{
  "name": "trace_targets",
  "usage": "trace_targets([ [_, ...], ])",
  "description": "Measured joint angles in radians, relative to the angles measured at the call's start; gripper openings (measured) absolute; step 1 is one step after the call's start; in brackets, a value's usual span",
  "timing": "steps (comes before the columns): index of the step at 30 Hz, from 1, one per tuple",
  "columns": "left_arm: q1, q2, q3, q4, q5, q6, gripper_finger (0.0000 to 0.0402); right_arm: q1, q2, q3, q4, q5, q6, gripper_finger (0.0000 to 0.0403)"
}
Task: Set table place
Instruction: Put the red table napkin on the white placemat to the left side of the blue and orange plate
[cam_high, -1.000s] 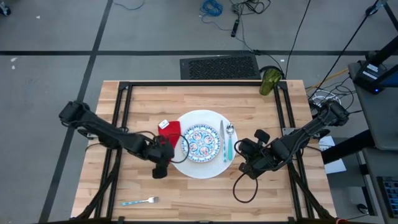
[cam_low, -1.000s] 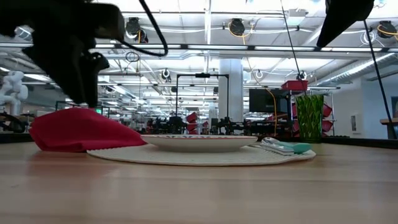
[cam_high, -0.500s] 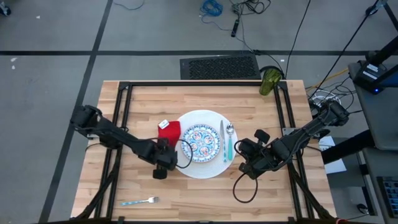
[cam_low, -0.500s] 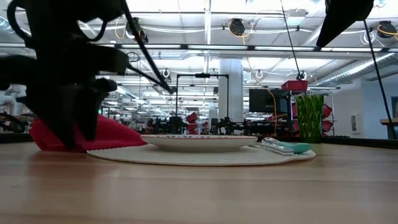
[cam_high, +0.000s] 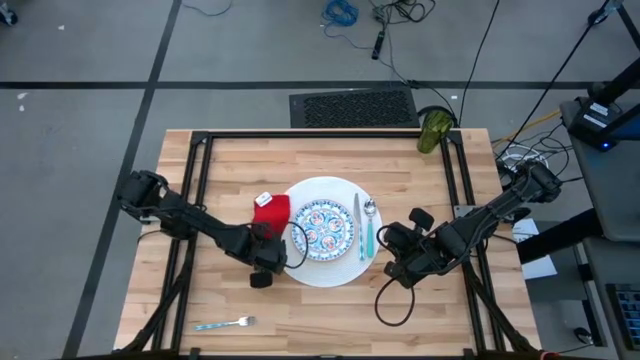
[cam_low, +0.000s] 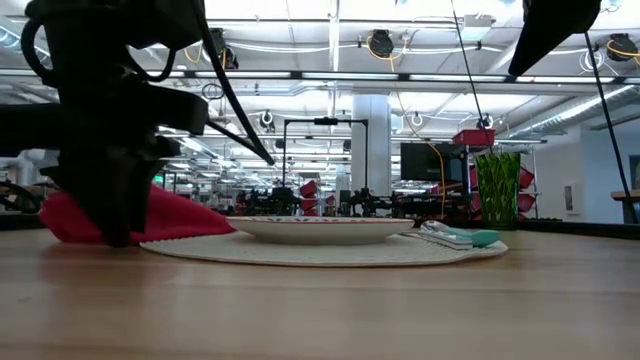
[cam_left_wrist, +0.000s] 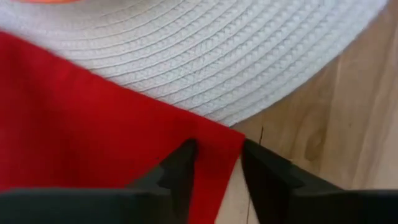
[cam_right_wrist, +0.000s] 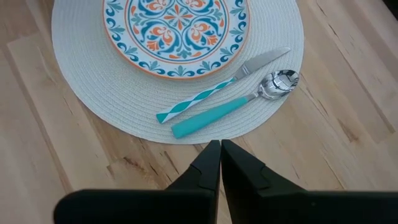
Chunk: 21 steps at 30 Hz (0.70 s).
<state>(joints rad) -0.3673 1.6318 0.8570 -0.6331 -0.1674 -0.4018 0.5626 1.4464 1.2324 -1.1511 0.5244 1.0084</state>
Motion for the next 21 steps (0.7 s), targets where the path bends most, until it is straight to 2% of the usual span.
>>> trace_targets([
  [4,0.010,0.001,0.000,-0.007,-0.009,-0.052,0.0027,0.000,0.000,0.000,0.000,0.000,0.000,0.0000],
  [6,0.016,0.001,0.006,-0.016,-0.009,-0.080,0.0009,0.000,0.000,0.000,0.000,0.000,0.000,0.0000],
  [11,0.037,-0.005,0.066,-0.067,0.019,-0.145,0.0002,0.000,0.000,0.000,0.003,0.000,0.000,0.0000],
  [15,0.040,-0.013,0.121,-0.066,0.063,-0.253,0.0002,0.000,0.000,0.000,0.003,0.000,0.000,0.0000],
  [21,0.040,-0.013,0.126,-0.071,0.063,-0.400,0.0002,0.000,0.000,0.000,0.003,0.000,0.000,0.0000],
])
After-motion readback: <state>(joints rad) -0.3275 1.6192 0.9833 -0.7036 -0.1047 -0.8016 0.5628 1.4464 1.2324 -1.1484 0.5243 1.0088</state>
